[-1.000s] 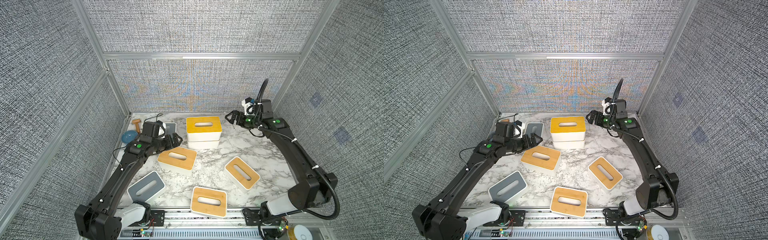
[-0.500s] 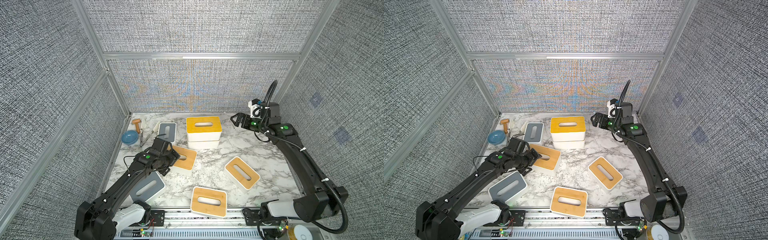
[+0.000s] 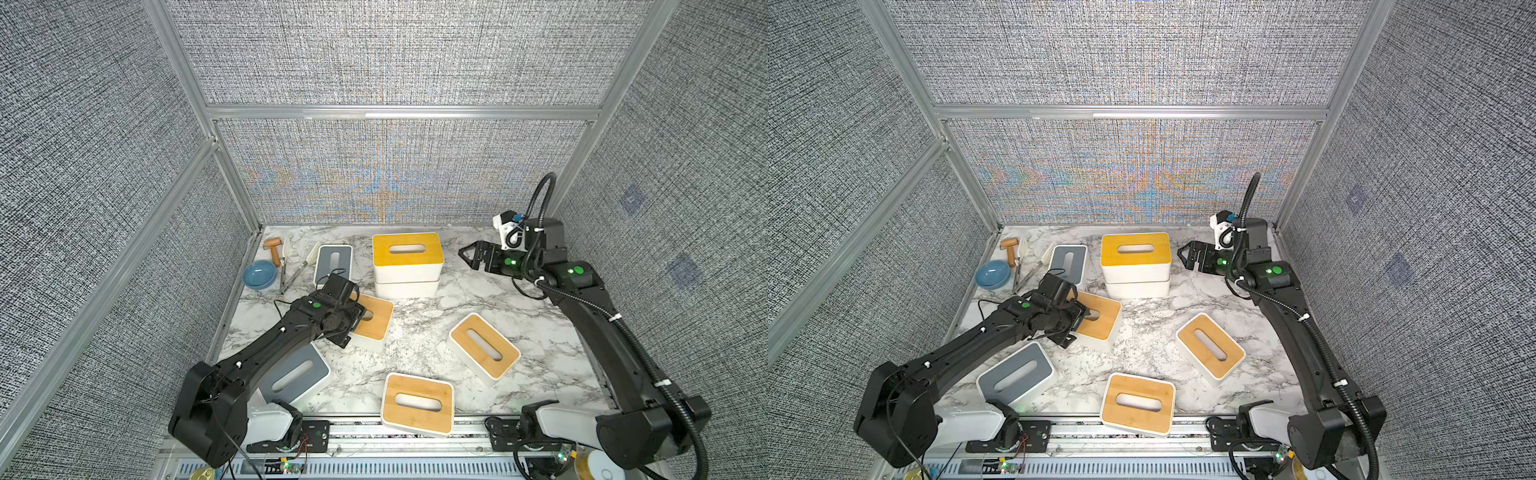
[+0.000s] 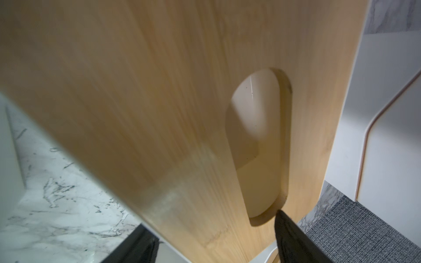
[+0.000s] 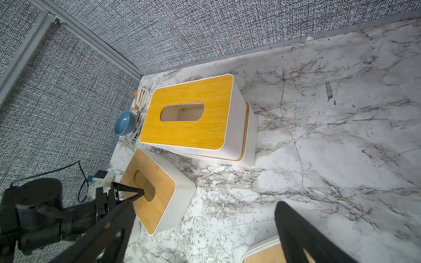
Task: Stack the tissue boxes
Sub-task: Pick up the tissue box from the center of the board.
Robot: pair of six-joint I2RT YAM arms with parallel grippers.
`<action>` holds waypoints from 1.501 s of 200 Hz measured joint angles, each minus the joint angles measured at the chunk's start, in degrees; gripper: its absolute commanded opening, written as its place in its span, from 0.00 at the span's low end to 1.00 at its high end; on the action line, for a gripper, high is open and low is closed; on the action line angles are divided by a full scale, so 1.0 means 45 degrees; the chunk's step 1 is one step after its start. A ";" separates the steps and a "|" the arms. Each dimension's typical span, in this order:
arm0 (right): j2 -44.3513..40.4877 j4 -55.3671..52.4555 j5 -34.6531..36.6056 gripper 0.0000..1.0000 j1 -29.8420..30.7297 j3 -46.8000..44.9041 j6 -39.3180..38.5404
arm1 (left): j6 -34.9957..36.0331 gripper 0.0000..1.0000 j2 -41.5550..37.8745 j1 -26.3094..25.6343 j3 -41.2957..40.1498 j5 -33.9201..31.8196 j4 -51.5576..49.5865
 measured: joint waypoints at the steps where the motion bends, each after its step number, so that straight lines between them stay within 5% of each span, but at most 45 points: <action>1: 0.0000 0.0000 0.0000 0.99 0.0000 -0.0010 0.0000 | -0.0015 0.77 0.0024 0.0000 0.0010 0.0005 -0.0005; 158: 0.0151 0.0005 -0.0180 0.99 0.0573 -0.0146 -0.0131 | -0.0685 0.49 0.1671 -0.0228 0.0704 0.0291 -0.0369; 234: 0.0316 0.0005 -0.0185 0.99 0.0714 0.0155 -0.0165 | -0.0189 0.41 -0.0189 -0.0223 0.0544 -0.1520 -0.2773; 267: 0.0427 0.0039 -0.0223 0.99 0.0714 0.0403 -0.0058 | 0.1185 0.41 -0.1268 -0.0214 0.1292 -0.3026 -0.3706; 300: 0.0510 0.0126 -0.0267 0.99 0.0709 0.0665 0.0107 | 0.4493 0.40 -0.2429 -0.0112 0.2278 -0.4707 -0.3546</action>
